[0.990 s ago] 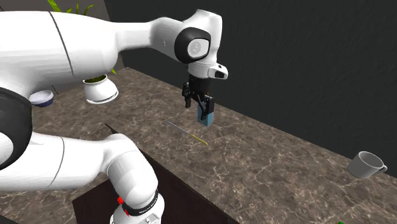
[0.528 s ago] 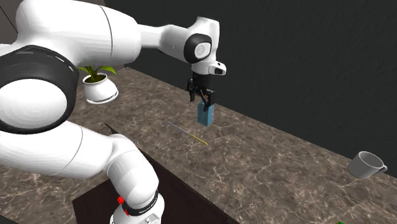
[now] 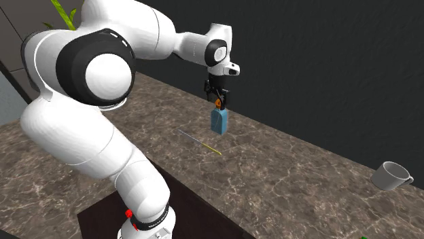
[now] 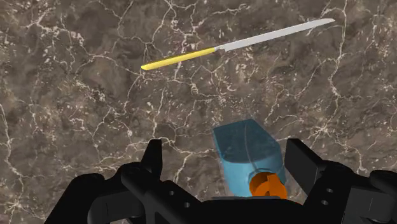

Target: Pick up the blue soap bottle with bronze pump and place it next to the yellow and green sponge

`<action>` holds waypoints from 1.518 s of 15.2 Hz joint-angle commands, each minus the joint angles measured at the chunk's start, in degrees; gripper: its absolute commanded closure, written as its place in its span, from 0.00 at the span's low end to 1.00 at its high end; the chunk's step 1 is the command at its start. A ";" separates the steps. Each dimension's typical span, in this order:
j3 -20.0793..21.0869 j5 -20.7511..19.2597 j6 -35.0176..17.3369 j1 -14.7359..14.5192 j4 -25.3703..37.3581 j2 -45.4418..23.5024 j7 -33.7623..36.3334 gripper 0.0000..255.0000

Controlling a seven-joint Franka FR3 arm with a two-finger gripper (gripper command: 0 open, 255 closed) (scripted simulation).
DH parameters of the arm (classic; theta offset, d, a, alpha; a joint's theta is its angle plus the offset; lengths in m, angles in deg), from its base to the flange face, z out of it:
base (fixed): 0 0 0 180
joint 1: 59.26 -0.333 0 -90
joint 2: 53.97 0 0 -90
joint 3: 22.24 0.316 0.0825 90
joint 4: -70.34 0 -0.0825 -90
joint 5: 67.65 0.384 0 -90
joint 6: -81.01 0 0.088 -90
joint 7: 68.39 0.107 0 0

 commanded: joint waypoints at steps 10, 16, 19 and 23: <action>3.59 -5.19 -6.95 -1.42 11.29 -16.16 8.47 0.00; 3.59 -5.64 -10.33 -1.47 9.15 -17.45 8.80 0.00; 3.59 -5.65 -10.33 -1.47 9.16 -17.45 8.80 0.00; 3.59 -5.64 -10.31 -1.47 9.16 -17.45 8.80 1.00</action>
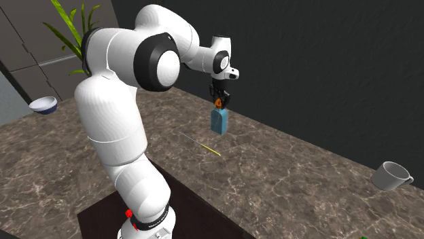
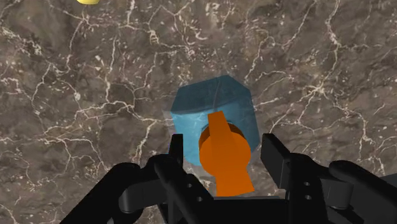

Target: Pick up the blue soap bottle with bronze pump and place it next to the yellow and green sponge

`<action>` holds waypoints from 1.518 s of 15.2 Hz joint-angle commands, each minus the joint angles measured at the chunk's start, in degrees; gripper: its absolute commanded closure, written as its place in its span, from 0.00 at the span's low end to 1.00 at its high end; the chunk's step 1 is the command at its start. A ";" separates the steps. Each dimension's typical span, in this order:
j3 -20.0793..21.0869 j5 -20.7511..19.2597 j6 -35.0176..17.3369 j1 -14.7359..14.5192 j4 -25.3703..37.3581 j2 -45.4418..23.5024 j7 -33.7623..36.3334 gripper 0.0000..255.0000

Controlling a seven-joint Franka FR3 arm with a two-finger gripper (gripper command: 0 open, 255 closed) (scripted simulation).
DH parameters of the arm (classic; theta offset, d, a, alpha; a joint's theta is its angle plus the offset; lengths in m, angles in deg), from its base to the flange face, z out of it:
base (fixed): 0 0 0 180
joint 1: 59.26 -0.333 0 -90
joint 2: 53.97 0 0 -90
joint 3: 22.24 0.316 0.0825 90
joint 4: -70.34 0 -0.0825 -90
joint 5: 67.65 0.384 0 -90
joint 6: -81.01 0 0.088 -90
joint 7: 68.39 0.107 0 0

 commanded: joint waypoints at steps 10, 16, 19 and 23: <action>0.00 0.11 0.72 0.02 0.42 0.32 -0.08 1.00; -0.02 0.68 5.14 0.09 3.26 1.98 -0.51 1.00; -0.04 0.90 7.37 0.13 4.84 2.65 -0.67 1.00; -0.07 1.13 10.36 0.16 7.14 3.37 -0.85 1.00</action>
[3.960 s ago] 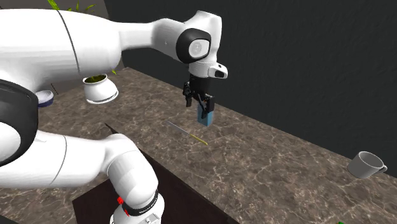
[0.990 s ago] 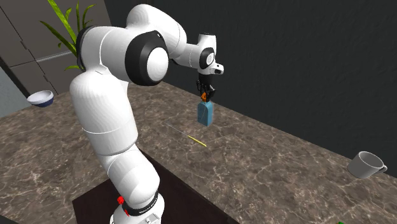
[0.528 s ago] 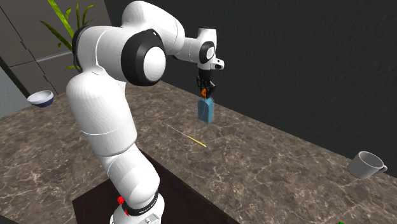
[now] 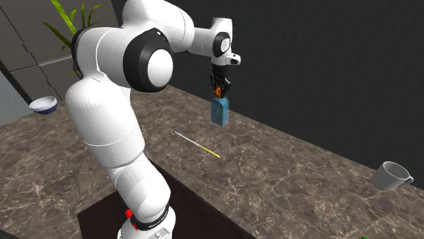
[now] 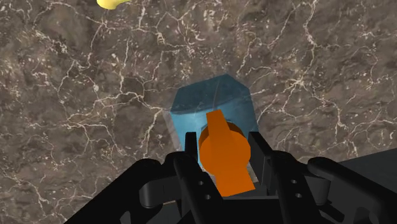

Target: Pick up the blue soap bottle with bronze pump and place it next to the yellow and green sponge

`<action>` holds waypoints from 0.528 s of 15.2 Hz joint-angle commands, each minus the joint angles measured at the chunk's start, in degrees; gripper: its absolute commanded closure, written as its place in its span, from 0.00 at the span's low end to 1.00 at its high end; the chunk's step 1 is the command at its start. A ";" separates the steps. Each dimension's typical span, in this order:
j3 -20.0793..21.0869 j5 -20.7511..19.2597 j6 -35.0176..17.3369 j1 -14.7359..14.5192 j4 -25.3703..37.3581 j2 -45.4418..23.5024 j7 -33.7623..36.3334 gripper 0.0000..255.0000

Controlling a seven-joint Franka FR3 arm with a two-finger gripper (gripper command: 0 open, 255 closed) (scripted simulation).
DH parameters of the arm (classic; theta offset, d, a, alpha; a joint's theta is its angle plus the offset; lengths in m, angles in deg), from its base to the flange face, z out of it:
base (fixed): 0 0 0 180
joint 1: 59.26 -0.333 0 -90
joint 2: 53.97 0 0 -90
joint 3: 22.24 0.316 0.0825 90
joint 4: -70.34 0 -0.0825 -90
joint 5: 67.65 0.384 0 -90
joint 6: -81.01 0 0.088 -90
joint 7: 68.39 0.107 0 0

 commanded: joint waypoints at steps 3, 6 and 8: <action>-0.01 0.23 3.08 0.01 2.36 0.75 -0.11 1.00; -0.03 0.32 5.35 0.03 4.33 1.05 -0.18 1.00; -0.04 0.36 6.87 0.04 5.72 1.19 -0.22 1.00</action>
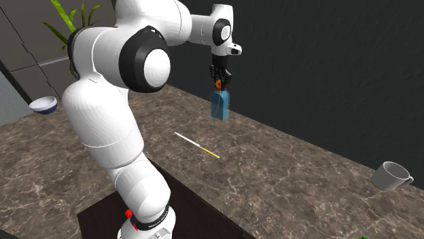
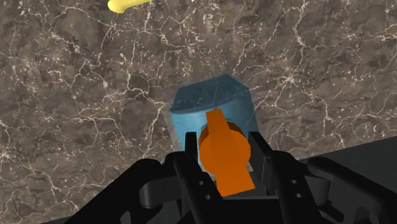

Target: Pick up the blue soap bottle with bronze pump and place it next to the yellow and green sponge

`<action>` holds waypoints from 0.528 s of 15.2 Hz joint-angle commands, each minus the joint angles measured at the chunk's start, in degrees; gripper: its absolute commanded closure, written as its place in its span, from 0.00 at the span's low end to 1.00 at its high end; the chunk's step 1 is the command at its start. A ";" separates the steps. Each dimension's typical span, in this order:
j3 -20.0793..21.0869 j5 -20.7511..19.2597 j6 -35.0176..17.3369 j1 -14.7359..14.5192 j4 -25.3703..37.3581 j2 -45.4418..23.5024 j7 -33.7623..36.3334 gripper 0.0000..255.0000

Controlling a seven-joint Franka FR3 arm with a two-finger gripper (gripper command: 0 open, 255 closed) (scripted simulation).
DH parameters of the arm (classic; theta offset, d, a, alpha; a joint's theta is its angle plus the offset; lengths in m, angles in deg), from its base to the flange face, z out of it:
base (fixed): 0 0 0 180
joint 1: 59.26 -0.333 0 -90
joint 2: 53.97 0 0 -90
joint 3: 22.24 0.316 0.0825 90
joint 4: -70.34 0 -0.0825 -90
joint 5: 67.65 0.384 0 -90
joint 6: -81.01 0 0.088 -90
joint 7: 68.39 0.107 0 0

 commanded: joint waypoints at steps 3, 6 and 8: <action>0.03 0.06 3.09 -0.03 2.90 0.19 0.06 1.00; 0.03 0.05 5.40 -0.03 5.23 0.18 0.05 1.00; 0.03 0.03 6.96 -0.03 6.85 0.10 0.06 1.00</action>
